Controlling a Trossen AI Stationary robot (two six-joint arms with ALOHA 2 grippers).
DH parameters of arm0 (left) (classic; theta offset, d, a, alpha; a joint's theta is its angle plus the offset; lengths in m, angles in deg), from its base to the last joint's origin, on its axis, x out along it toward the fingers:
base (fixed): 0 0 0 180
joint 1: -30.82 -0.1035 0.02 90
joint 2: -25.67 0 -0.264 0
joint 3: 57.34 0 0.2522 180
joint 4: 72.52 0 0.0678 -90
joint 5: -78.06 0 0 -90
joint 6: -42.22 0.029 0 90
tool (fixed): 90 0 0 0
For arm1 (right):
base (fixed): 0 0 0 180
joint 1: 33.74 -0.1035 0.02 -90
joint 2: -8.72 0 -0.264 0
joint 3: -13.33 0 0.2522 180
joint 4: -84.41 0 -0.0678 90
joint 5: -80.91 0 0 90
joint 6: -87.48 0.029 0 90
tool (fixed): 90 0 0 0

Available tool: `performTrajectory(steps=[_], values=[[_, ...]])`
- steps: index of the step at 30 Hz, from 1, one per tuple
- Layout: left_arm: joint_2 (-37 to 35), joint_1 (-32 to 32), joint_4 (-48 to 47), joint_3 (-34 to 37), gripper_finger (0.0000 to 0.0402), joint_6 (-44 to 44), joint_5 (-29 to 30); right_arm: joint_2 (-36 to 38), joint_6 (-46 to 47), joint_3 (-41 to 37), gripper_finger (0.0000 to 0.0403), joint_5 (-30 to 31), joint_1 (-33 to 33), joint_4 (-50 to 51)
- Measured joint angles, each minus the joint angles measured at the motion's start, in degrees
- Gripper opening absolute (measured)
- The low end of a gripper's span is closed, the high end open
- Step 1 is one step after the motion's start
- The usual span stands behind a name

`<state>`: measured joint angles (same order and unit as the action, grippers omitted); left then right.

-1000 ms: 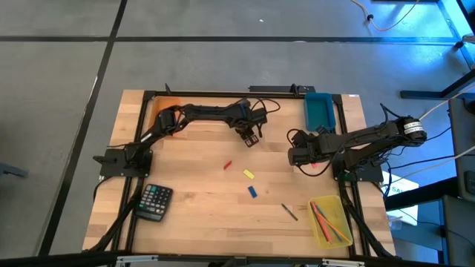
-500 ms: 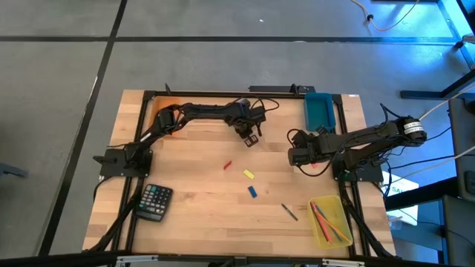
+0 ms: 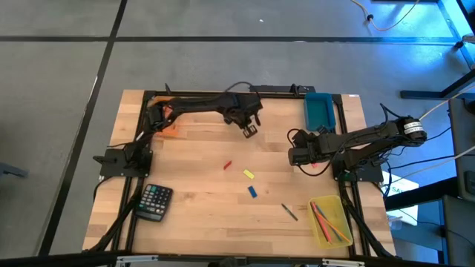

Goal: Sort crayons/erasers/pens/pencils in bins
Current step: Put the gray crayon into the orange bin

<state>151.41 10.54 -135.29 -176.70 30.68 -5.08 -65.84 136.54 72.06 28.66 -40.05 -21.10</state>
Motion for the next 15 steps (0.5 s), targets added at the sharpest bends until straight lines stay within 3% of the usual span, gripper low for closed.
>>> performTrajectory(steps=[8, 11, 15], values=[[-11.16, -0.89, -3.69, 2.4, 0.0016, 1.63, 5.51, 0.0, 0.76, -0.02, 0.0085, 1.35, 0.0, -0.23], [-16.54, -3.52, -3.21, 8.75, 0.0018, -0.21, 5.78, 0.0, 1.87, -0.02, 0.0085, 3.18, 0.02, -0.34], [-26.09, -7.66, 0.02, 22.3, 0.0015, -4.15, 8.02, 0.0, 1.8, -0.02, 0.0085, 3.26, 0.02, -0.49]])
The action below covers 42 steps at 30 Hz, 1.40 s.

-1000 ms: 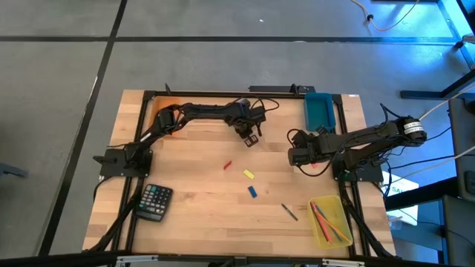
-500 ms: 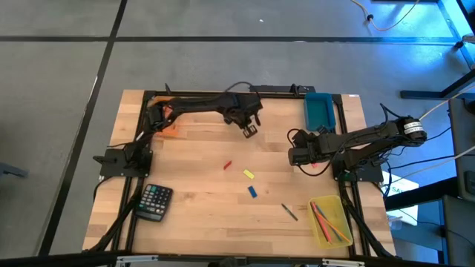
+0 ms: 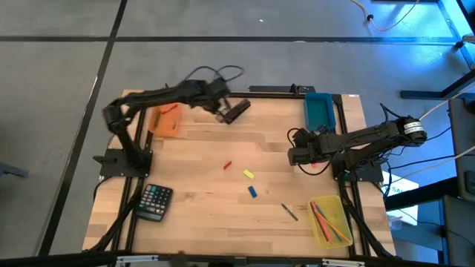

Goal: Sort crayons/erasers/pens/pencils in bins
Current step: Put the gray crayon into the orange bin, then put the green crayon into the orange bin

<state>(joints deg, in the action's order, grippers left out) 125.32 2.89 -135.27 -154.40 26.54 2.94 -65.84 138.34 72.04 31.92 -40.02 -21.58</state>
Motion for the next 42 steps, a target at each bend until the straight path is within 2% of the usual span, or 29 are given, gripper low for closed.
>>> performTrajectory(steps=[7, 13, 19, 25, 29, 32, 35, 39, 42], values=[[-17.74, -7.07, 1.68, 21.81, 0.0015, -7.3, 1.81, 0.01, -0.22, 0.0, 0.0085, 1.04, 0.0, 0.0], [-28.4, -11.41, 1.89, 32.71, 0.0017, -11.75, 3.08, 0.0, -0.33, 0.0, 0.0085, 2.15, 0.09, -0.03], [-29.85, -15.83, 1.93, 39.01, 0.0029, -15.49, 6.76, 0.0, -0.31, 0.0, 0.0085, 3.08, 0.11, -1.27], [-29.8, -18.39, 3.59, 41.48, 0.0086, -15.37, 7.22, 0.0, -0.1, 0.0, 0.0085, 2.54, 0.11, -4.74], [-29.8, -18.72, 4.97, 41.48, 0.0117, -12.36, 7.2, 0.0, -0.47, 0.0, 0.0085, 2.46, 0.11, -9.69], [-30.18, -17.91, 8.96, 41.48, 0.0124, -9.24, 5.22, 0.0, -5.4, 0.0, 0.0089, 0.33, 0.13, -16.09], [-30.35, -14.51, 17.26, 41.46, 0.0124, -6.27, 0.83, -0.02, -12.08, 0.0, 0.0097, -5.83, 0.13, -23.72], [-28.52, -4.77, 27.77, 41.41, 0.012, -0.95, -5.73, -0.25, -18.74, 0.01, 0.0114, -15.81, 0.11, -32.87], [-26.17, 2.43, 35.55, 41.41, 0.0121, 3.31, -8.17, -0.88, -21.16, 0.0, 0.0131, -21.66, 0.05, -36.86]])
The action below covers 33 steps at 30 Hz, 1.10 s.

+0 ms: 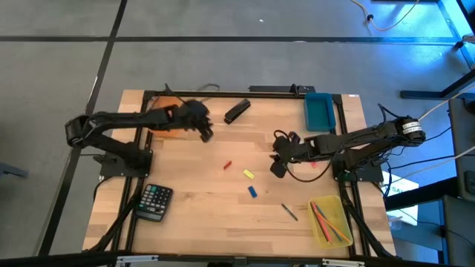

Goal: Sort crayons/erasers/pens/pencils in bins
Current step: Put the green crayon into the orange bin

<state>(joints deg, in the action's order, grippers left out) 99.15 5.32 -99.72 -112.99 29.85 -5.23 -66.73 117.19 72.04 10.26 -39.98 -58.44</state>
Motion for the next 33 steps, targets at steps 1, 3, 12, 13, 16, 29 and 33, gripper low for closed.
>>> performTrajectory(steps=[1, 3, 12, 13, 16, 29, 33], values=[[1.0, 1.94, 2.86, 0.0, 0.0121, 1.27, -0.79, -0.17, 0.03, 0.02, 0.0137, -0.87, -0.14, -0.15], [3.21, 5.15, 8.08, 0.0, 0.0119, 3.72, -2.36, -0.35, 1.94, 0.02, 0.0149, -1.29, -0.24, 2.2], [14.71, 12.78, 30.69, 0.0, 0.0116, 13.94, -19.8, -1.53, 14.17, -0.31, 0.0162, -14.37, -4.59, 11.52], [15.85, 13.32, 32.74, 0.0, 0.0116, 15.61, -19.77, -2.22, 14.94, -0.33, 0.0162, -16.07, -5.98, 10.07], [18.73, 13.71, 38.05, -0.65, 0.0115, 18.79, -18.71, -4.62, 17.64, -0.3, 0.0162, -21.0, -10.15, 6.22], [20.43, 8.4, 38.95, -12.61, 0.0115, 24.84, -14.25, -19.38, 27.41, 8.74, 0.0162, -28.59, -20.91, 7.17], [20.43, 5.76, 38.81, -14.08, 0.0115, 24.92, -14.22, -23.82, 30.09, 10.71, 0.0161, -28.95, -22.16, 9.96]])
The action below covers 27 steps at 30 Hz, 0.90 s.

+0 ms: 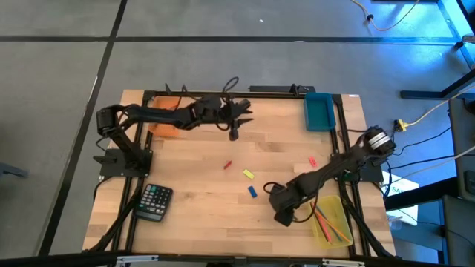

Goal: Sort crayons/erasers/pens/pencils in bins
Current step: Put the green crayon into the orange bin

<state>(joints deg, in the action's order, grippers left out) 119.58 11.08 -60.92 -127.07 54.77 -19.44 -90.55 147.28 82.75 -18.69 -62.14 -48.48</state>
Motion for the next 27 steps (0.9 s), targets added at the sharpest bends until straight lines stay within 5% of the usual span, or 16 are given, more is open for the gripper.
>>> performTrajectory(steps=[20, 27], values=[[-0.04, -6.09, -6.16, -0.15, 0.0113, 1.57, -0.08, -4.45, 2.91, 1.67, 0.0034, -1.31, 2.3, 4.78], [-0.04, -6.67, -6.51, -0.15, 0.0112, 1.58, -0.03, -4.1, -2.91, 1.64, 0.0026, -0.91, 5.42, 4.83]])
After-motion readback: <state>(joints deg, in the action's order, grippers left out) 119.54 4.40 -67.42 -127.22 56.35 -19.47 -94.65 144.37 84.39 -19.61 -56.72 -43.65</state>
